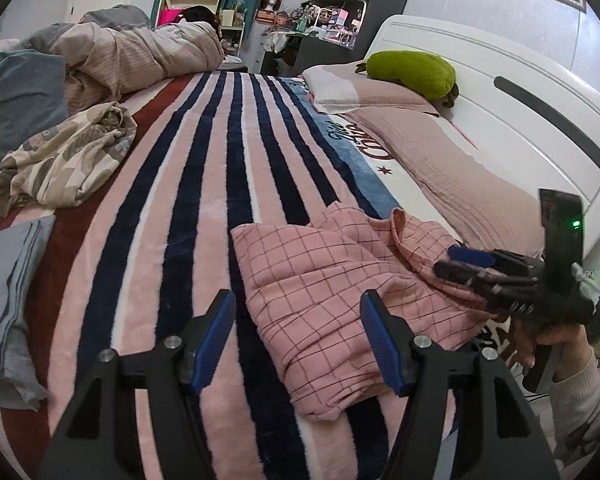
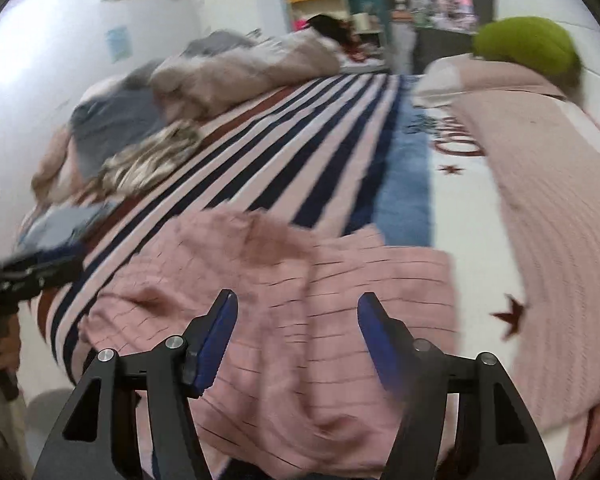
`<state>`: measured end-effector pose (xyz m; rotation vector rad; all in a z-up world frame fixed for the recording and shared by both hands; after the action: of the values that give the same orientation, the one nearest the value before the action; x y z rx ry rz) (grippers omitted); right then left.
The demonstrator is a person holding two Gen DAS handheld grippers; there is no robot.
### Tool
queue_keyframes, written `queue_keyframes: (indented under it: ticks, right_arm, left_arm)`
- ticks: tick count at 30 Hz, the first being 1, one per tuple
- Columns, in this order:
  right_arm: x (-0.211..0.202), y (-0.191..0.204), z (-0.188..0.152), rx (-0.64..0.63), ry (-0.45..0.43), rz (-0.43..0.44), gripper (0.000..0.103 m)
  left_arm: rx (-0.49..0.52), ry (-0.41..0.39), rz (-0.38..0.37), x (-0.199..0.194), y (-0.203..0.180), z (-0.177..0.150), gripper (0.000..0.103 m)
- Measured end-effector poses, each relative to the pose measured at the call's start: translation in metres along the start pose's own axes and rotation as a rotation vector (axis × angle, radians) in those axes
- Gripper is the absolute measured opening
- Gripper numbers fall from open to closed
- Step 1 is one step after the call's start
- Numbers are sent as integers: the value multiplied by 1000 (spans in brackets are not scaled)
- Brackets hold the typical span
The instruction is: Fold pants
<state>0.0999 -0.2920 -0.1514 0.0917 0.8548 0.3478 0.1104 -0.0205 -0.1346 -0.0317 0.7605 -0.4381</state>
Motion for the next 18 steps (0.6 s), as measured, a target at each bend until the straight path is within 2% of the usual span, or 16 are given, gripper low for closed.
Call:
queue_keyframes:
  ticks: [2, 4, 5, 8, 11, 14, 16, 17, 18]
  right_arm:
    - [18, 6, -3, -31, 60, -29, 54]
    - [27, 3, -7, -63, 72, -95, 25]
    - [27, -4, -6, -61, 56, -124, 6]
    - [15, -30, -1, 67, 7, -104, 2]
    - [2, -56, 5, 132, -52, -172, 1]
    - [-2, -75, -2, 201, -23, -150, 2]
    - [-8, -81, -4, 215, -36, -164, 10]
    - [-11, -85, -6, 238, -38, -156, 17]
    - [-11, -88, -6, 257, -27, -134, 33]
  left_arm:
    - [-6, 0, 0, 0, 3, -1, 61]
    - [-13, 1, 0, 0, 5, -2, 61]
    - [-15, 0, 0, 0, 6, -2, 61]
    - [-19, -5, -1, 0, 8, -2, 61]
    - [-18, -5, -5, 1, 8, -1, 61]
    - [-12, -3, -7, 4, 7, 0, 61]
    - [-13, -2, -11, 5, 6, 0, 61]
    - [-13, 0, -12, 6, 6, 0, 61]
    - [-12, 1, -11, 6, 5, 0, 61]
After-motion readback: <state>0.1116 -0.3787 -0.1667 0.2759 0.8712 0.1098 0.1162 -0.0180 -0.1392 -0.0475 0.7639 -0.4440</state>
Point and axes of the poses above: each gripper's, at about its wrist camera, not at the fingertips, and x roughly the way its jaws point, y to its left, z to its top, the point moved 5 cm from there along x, roughly the way its jaws point, and after that the axes turned 6 degrees about x, right-handed, at the moved point
